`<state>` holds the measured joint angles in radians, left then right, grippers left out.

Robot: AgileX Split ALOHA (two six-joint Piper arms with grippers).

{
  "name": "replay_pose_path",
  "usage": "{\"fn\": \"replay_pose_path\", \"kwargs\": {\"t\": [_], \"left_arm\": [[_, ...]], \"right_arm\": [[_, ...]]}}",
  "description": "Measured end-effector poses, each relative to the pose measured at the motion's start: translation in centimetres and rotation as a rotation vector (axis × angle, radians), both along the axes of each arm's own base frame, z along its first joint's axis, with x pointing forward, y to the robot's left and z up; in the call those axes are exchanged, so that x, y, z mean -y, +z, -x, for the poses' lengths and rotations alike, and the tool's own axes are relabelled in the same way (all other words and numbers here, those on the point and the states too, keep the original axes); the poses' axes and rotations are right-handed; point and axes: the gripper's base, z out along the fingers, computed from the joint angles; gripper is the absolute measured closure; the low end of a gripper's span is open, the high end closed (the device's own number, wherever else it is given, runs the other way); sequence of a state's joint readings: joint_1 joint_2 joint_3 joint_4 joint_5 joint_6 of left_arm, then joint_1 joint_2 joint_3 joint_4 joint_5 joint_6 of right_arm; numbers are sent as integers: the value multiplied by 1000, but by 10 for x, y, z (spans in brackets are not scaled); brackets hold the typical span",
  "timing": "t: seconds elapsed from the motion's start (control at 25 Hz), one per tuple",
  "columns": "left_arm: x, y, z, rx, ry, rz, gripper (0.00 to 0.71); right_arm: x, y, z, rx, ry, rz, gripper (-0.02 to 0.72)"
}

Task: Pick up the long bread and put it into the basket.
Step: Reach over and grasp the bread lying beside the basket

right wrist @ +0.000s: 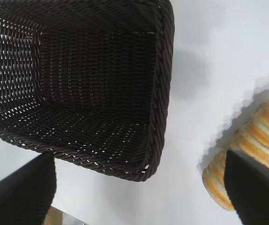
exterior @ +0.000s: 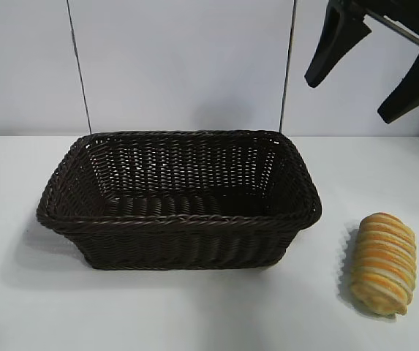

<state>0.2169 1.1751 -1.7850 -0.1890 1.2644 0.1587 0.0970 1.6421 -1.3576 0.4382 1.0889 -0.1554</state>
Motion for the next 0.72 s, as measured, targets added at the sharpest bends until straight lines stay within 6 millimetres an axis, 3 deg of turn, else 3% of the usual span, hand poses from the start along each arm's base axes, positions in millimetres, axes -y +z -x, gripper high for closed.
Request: {"fn": "replay_pose_path", "kwargs": {"t": [0.12, 0.32, 0.48, 0.72], "left_arm": [[21, -5, 41, 18, -83, -82, 16], [22, -31, 109, 57, -61, -120, 15], [22, -68, 148, 81, -53, -101, 15], [24, -136, 182, 49, -50, -57, 14]], "right_arm": [[0, 0, 0, 1, 3, 2, 8], [0, 0, 0, 12, 16, 8, 8], [0, 0, -1, 20, 18, 9, 8], [0, 0, -2, 31, 22, 12, 8]]}}
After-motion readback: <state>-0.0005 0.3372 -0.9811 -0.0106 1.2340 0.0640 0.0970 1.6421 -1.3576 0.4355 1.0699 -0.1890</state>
